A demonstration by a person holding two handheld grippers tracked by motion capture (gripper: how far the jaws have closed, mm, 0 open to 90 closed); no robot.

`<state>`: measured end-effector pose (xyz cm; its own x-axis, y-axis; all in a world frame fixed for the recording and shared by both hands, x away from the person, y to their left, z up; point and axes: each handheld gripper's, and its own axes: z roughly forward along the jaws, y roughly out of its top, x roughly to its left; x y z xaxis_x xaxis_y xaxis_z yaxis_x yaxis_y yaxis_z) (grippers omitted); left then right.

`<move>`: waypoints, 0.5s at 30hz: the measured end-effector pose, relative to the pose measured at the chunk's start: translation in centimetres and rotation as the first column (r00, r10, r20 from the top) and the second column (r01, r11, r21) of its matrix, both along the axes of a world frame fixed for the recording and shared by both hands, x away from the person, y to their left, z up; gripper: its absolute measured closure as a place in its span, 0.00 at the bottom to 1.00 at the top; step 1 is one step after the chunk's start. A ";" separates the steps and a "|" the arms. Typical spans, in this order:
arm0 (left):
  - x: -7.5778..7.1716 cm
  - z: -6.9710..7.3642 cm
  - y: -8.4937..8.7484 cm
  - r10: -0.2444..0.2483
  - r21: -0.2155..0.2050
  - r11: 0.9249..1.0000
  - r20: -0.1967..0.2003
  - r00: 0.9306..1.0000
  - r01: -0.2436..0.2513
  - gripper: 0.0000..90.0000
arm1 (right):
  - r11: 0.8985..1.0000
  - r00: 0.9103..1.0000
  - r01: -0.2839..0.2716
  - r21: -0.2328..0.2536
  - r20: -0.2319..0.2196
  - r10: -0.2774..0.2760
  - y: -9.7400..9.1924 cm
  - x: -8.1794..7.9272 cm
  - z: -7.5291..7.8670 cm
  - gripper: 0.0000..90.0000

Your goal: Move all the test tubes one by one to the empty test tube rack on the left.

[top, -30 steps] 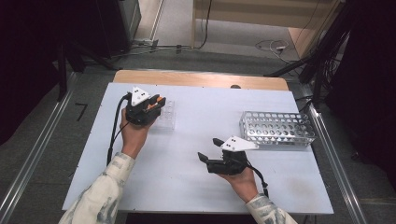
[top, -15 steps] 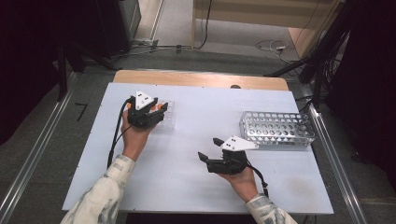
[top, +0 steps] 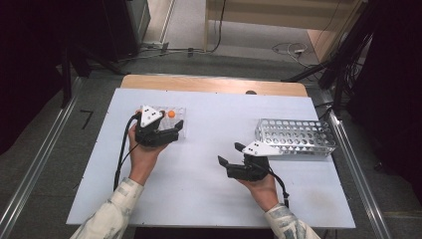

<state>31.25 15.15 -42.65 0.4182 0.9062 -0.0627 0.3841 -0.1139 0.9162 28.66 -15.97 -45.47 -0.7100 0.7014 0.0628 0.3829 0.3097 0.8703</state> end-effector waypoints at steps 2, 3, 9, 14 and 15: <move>-0.6 -0.3 0.1 -0.007 -0.014 1.000 0.002 1.000 0.007 0.30 | 1.000 1.000 0.007 0.002 0.002 -0.007 -0.2 0.1 0.1 0.25; -0.9 -0.4 0.2 -0.007 -0.019 1.000 0.004 1.000 0.007 0.30 | 1.000 1.000 0.013 0.006 0.003 -0.013 -0.3 0.2 0.1 0.25; -2.3 -1.0 0.4 -0.013 -0.016 1.000 -0.016 1.000 0.012 0.25 | 0.999 0.999 0.048 0.021 0.005 -0.048 -1.1 0.5 0.3 0.25; -3.3 -1.4 0.6 -0.014 -0.007 1.000 -0.018 1.000 0.014 0.22 | 0.998 0.998 0.065 0.025 0.010 -0.066 -1.6 0.6 0.5 0.24; -3.4 -1.5 0.7 -0.009 -0.009 1.000 -0.019 1.000 0.009 0.22 | 0.997 0.997 0.072 0.026 0.007 -0.072 -1.6 0.5 0.6 0.24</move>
